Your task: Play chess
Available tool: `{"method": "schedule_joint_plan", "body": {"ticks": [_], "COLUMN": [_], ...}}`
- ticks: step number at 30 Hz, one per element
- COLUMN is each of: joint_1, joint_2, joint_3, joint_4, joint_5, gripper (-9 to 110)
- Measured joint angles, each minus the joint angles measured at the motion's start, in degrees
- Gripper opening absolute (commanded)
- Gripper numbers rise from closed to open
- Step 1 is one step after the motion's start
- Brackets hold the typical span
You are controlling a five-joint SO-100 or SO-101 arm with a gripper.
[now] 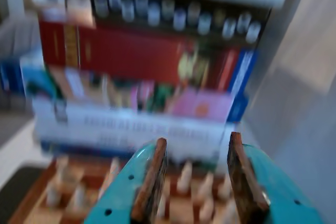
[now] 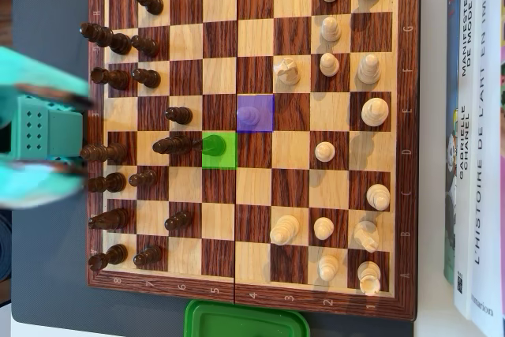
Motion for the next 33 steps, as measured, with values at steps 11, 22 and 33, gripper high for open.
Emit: {"method": "schedule_joint_plan", "body": {"ticks": [11, 22, 33], "joint_1": [0.26, 0.26, 0.26], "joint_2": [-3.34, -32.43, -65.92], "joint_3": [-7.56, -24.26, -41.31], "joint_4": [29.0, 39.38, 45.44], "joint_5": [0.0, 0.0, 0.0], "gripper": [17, 17, 17]}}
